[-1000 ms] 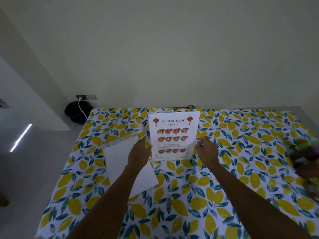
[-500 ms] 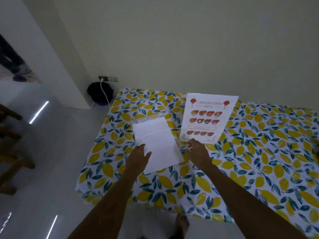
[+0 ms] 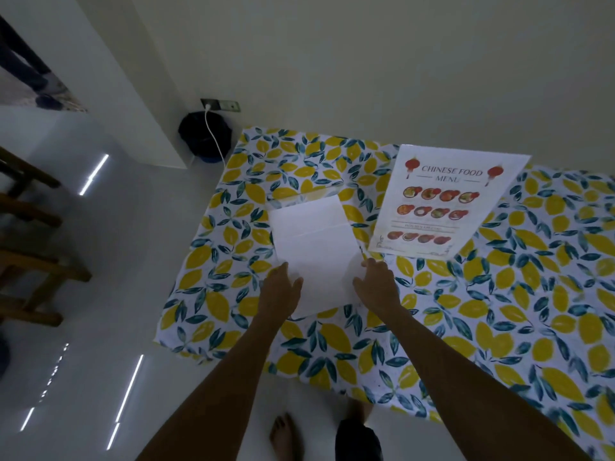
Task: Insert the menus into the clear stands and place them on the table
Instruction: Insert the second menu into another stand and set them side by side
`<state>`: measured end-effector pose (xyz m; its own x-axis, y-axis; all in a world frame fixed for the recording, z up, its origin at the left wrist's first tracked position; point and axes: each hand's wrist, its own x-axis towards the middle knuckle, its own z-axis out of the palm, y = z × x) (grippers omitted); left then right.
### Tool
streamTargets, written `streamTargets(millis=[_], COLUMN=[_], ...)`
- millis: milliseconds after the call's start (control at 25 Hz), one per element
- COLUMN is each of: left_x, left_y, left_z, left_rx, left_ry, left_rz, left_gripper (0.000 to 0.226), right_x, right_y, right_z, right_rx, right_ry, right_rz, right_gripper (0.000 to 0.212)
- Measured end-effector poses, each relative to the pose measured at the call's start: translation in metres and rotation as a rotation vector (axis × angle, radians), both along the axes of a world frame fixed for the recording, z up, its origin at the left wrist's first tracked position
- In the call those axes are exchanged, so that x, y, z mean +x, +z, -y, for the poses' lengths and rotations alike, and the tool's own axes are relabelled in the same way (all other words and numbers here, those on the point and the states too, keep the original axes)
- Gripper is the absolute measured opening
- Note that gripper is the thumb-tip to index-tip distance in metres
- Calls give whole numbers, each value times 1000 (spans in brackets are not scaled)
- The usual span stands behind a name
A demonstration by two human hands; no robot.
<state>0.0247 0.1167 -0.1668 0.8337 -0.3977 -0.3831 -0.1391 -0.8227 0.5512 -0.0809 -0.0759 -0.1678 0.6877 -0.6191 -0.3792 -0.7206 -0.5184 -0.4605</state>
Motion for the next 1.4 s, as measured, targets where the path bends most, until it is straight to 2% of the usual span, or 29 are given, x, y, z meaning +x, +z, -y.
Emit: streamTargets(millis=[200, 320, 440, 680, 800, 1120, 1280, 1400], left_x=[16, 31, 38, 19, 11, 26, 52, 83], left_y=[7, 13, 22, 47, 57, 94, 116, 121], left_z=[-7, -34, -62, -106, -119, -108, -86, -64], left_rx=[-108, -93, -84, -266, -339, -364, -308, -267], left_ry=[165, 93, -50, -191, -216, -353, -392, -342], left_rz=[-5, 50, 70, -4, -1, 132, 194, 205], left_gripper=[46, 41, 44, 40, 35, 32, 27, 31], right_x=[0, -11, -27, -76, -99, -86, -62, -34], right_y=[9, 18, 29, 51, 66, 106, 121, 128], right_z=[2, -1, -16, -48, -60, -51, -29, -7], right_rx=[198, 162, 243, 512, 574, 422, 220, 20], right_ry=[-124, -45, -54, -273, -310, -257, -116, -43], right_rz=[83, 171, 270, 427, 511, 570, 581, 576], right_gripper=[45, 39, 31, 28, 29, 27, 19, 21])
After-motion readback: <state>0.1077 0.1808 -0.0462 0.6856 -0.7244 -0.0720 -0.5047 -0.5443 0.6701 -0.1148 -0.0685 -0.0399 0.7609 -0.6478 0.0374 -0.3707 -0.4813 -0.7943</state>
